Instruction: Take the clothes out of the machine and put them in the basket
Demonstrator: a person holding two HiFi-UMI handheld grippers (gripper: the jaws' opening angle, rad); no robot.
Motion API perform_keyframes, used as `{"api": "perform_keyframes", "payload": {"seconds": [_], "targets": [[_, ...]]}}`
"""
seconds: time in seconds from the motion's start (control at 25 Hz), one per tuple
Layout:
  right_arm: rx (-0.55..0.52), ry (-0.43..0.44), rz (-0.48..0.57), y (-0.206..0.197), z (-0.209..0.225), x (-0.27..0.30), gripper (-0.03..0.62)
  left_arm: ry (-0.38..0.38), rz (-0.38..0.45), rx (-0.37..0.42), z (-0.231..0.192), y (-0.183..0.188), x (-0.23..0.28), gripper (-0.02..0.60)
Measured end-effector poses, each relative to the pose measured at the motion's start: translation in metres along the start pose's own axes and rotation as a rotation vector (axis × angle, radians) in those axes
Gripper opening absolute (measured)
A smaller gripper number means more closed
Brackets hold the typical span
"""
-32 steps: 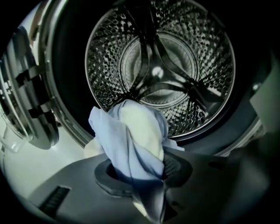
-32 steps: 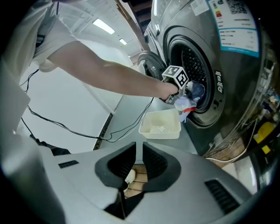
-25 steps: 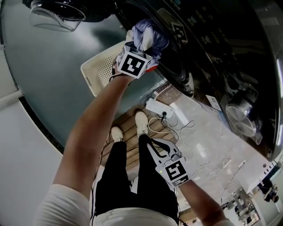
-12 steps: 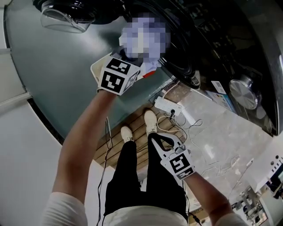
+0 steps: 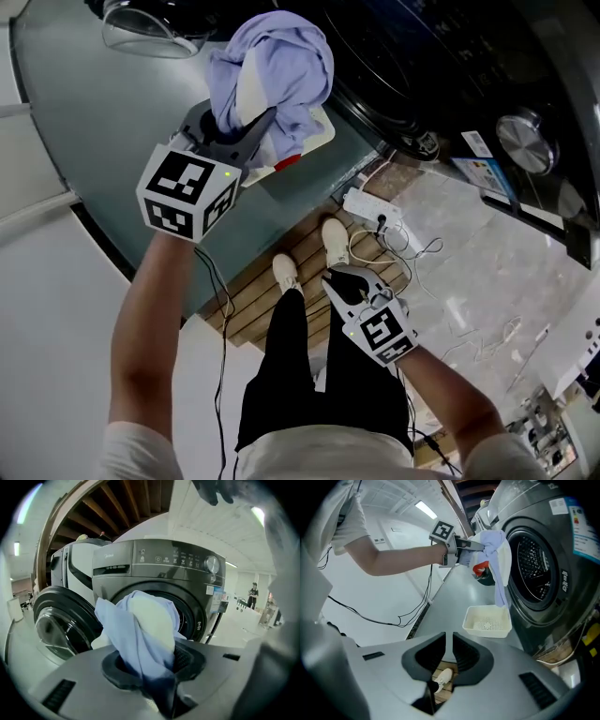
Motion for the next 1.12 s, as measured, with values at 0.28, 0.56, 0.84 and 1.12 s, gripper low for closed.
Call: {"api": "perform_keyframes", "payload": {"seconds": [0.28,0.56,0.84,1.12], "targets": [[-0.016,0.017,-0.015,-0.001,-0.015,0.002,0.049,0.063,0.005,-0.010,-0.008,-0.014,-0.052,0.137],[-0.029,0.024,-0.029,0.002,-0.018,0.011,0.048,0.089,-0.038,0.015,-0.020,-0.042,-0.068,0.137],[-0.047,0.032,-0.040,0.008,-0.013,0.019,0.048,0.111,-0.076,-0.018,-0.038,-0.077,-0.061,0.140],[-0.030,0.028,-0.058,0.008,-0.002,0.028,0.048,0.088,-0.163,-0.007,-0.051,-0.119,-0.025,0.144]]}}
Point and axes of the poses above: the fingertips, and each gripper's own axes: x forward along the fingers, z to its right, y out of its top, the point moved 5 cm from there along -x, backward along the fingers, and after that the axes turned 11 degrees about -y, right-handed, at the moved point
